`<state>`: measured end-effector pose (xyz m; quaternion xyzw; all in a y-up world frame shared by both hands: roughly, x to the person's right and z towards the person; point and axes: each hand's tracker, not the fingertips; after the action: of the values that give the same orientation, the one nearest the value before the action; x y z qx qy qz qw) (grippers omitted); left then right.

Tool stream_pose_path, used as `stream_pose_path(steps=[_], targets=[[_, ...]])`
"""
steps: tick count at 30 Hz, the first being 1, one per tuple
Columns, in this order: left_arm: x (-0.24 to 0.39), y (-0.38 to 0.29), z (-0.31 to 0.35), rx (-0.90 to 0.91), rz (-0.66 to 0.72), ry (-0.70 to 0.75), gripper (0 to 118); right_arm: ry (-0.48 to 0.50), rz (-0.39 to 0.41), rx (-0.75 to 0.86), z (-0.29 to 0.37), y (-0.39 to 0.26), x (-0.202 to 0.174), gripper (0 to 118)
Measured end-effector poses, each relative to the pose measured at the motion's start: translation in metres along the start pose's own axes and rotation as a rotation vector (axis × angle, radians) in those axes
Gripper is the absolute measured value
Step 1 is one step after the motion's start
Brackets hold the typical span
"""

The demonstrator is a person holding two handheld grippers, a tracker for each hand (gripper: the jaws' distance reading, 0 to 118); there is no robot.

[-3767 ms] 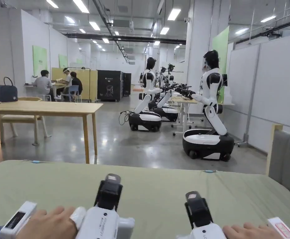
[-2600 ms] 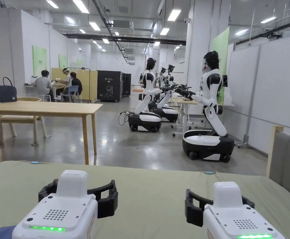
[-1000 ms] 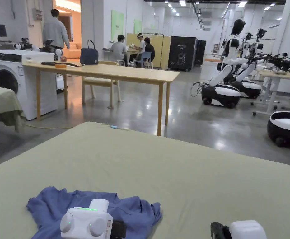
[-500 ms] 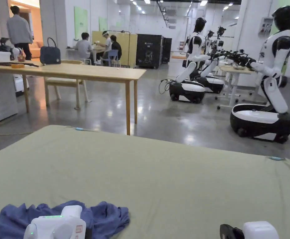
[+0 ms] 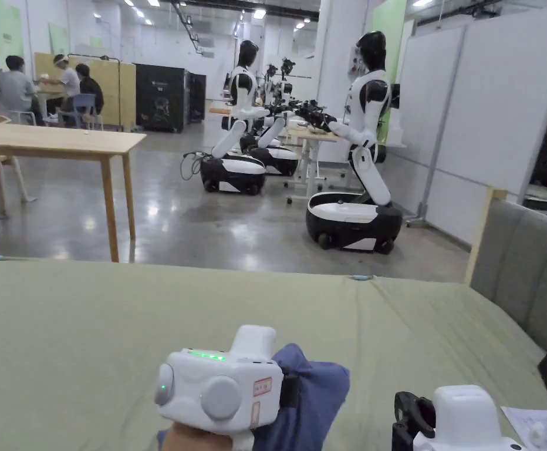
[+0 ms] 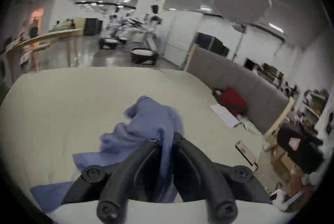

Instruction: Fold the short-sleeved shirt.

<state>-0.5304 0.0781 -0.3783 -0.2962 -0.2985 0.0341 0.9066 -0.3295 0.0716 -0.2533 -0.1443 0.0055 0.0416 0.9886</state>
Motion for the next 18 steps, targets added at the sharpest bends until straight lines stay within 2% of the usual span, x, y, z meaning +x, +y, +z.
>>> stream_pose_path(steps=[1, 2, 5, 8, 10, 11, 12, 13, 14, 18], targets=[[0.015, -0.006, -0.020, -0.051, -0.015, 0.020, 7, -0.018, -0.002, -0.005, 0.000, -0.004, 0.010, 2], [-0.020, -0.014, -0.069, -0.107, -0.024, 0.037, 7, -0.027, -0.008, -0.007, 0.001, -0.007, 0.019, 2], [-0.009, -0.050, -0.139, -0.278, -0.050, 0.106, 7, -0.054, -0.030, -0.016, 0.000, -0.017, 0.042, 2], [-0.002, -0.083, -0.177, -0.304, -0.096, 0.165, 8, -0.074, -0.031, -0.026, -0.001, -0.027, 0.056, 2], [0.006, -0.088, -0.171, -0.241, -0.133, 0.164, 12, -0.073, -0.019, -0.030, -0.002, -0.033, 0.059, 2], [0.006, -0.088, -0.165, -0.216, -0.127, 0.161, 30, -0.073, -0.010, -0.032, -0.002, -0.034, 0.059, 2], [0.006, -0.086, -0.153, -0.178, -0.109, 0.143, 65, -0.073, -0.006, -0.035, -0.003, -0.035, 0.059, 2], [0.003, -0.084, -0.137, -0.147, -0.094, 0.130, 106, -0.068, -0.010, -0.039, -0.004, -0.034, 0.056, 2], [-0.002, -0.077, -0.125, -0.098, -0.088, 0.125, 118, -0.059, -0.015, -0.039, -0.003, -0.034, 0.055, 2], [-0.020, -0.076, -0.012, 0.132, -0.100, 0.226, 117, -0.024, 0.010, -0.020, 0.001, -0.039, 0.034, 2]])
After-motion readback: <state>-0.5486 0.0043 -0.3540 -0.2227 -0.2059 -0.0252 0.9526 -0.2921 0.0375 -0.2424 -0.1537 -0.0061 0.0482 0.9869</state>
